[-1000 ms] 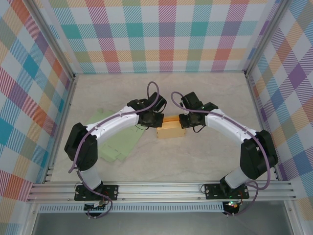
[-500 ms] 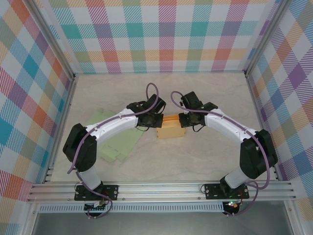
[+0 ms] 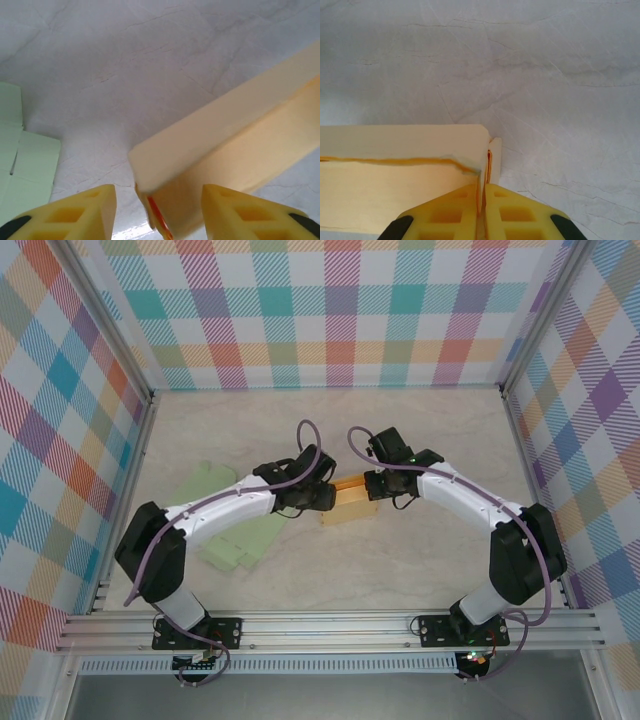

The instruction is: Fold the paper box

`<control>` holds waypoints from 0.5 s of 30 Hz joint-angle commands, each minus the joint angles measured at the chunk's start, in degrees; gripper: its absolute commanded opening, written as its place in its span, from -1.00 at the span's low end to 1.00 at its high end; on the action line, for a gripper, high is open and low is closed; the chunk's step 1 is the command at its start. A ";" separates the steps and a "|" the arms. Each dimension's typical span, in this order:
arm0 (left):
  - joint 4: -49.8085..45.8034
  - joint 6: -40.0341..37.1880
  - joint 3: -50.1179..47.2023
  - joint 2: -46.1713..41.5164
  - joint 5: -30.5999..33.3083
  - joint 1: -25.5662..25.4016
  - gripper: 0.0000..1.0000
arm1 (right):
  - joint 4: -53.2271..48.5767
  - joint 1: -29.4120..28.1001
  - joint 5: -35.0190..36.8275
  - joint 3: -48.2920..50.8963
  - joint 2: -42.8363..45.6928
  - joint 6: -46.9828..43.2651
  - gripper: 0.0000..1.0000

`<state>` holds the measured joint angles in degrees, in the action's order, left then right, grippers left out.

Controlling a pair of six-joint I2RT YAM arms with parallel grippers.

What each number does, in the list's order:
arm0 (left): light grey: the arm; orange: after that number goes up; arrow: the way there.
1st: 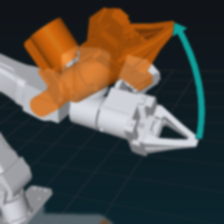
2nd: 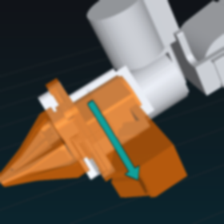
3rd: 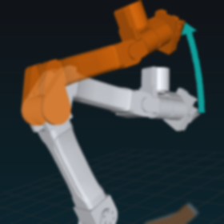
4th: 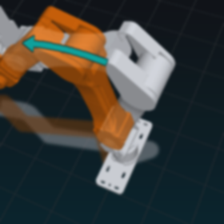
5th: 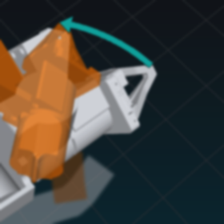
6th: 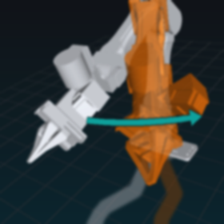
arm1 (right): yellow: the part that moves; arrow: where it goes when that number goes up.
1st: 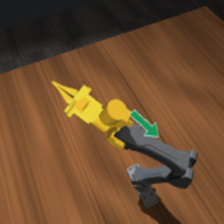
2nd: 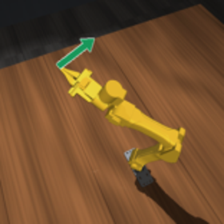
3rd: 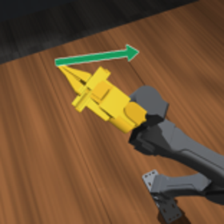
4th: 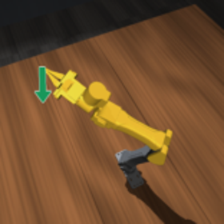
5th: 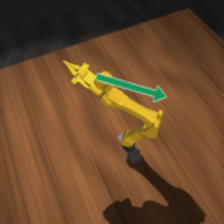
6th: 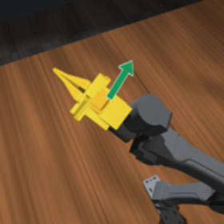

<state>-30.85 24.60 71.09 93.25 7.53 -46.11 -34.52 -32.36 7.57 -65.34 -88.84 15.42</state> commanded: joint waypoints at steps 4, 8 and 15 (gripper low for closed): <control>6.83 -5.44 -2.21 -7.42 3.99 -0.44 0.15 | -2.57 -0.86 -2.17 1.97 -1.86 -0.14 -0.75; 16.80 -18.43 -7.48 -12.27 2.14 -0.47 0.19 | -2.60 -0.87 -2.18 1.80 -2.08 -0.38 -0.75; 38.23 -49.09 -22.98 -20.03 -9.99 -0.30 0.34 | -2.30 -0.86 -2.63 1.53 -2.65 -0.50 -0.74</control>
<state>-4.25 -7.86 51.37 74.59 3.16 -46.11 -34.09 -32.40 7.46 -65.32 -89.01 15.40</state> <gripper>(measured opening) 0.665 0.128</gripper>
